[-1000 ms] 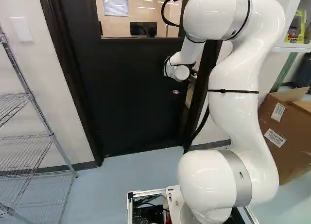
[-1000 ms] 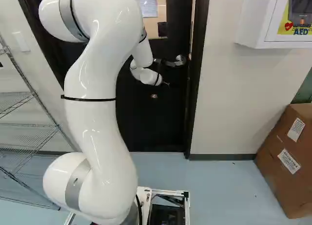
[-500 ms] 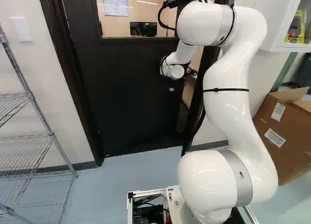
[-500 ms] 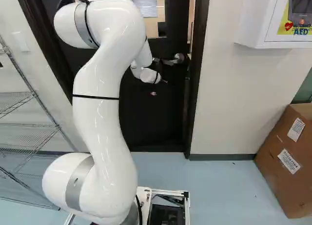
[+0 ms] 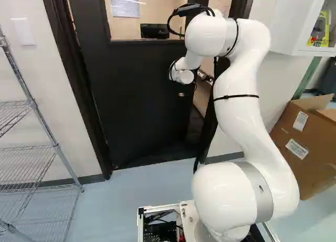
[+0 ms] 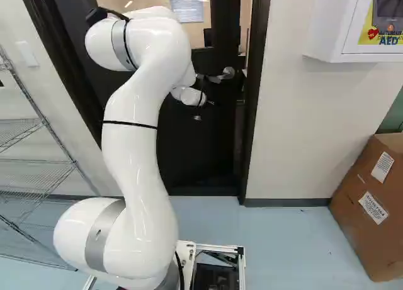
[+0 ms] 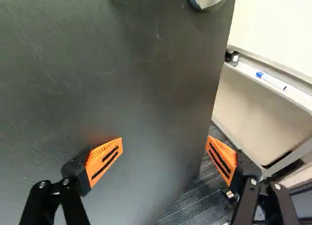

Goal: Open the door and move inside

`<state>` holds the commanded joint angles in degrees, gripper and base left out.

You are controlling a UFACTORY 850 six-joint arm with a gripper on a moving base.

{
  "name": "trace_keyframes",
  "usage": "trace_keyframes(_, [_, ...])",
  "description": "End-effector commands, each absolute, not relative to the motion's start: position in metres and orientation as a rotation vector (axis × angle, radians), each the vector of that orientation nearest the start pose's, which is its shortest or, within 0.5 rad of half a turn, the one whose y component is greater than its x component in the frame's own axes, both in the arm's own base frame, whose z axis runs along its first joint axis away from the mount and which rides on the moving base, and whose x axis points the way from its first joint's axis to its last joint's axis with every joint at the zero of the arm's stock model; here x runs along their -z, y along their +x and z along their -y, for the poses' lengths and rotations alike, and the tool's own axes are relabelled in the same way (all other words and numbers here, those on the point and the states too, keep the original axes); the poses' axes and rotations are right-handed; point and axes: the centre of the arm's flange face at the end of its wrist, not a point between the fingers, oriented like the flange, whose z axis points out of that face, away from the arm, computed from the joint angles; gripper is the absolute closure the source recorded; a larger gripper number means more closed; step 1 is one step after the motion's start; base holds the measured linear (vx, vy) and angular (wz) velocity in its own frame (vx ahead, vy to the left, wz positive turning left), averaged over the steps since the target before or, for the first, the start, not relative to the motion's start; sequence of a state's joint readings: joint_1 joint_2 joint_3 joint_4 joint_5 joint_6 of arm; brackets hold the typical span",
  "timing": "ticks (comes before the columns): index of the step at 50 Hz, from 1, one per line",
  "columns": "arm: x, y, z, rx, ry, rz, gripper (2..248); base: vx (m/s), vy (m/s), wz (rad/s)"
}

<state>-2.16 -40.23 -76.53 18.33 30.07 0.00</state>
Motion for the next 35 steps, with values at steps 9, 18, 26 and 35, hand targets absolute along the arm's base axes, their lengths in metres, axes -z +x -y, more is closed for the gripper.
trace_keyframes(9, [-0.368, 0.716, 0.033, 1.709, -2.576, -0.533, 3, 0.000, 0.000, 0.000])
trace_keyframes(18, [-0.368, 0.712, 0.027, 1.702, -2.578, -0.522, 3, 0.000, 0.000, 0.000])
trace_keyframes(26, [-0.370, 0.706, 0.022, 1.693, -2.582, -0.511, 3, 0.000, 0.000, 0.000])
trace_keyframes(35, [-0.371, 0.700, 0.013, 1.685, -2.592, -0.464, 3, 0.000, 0.000, 0.000])
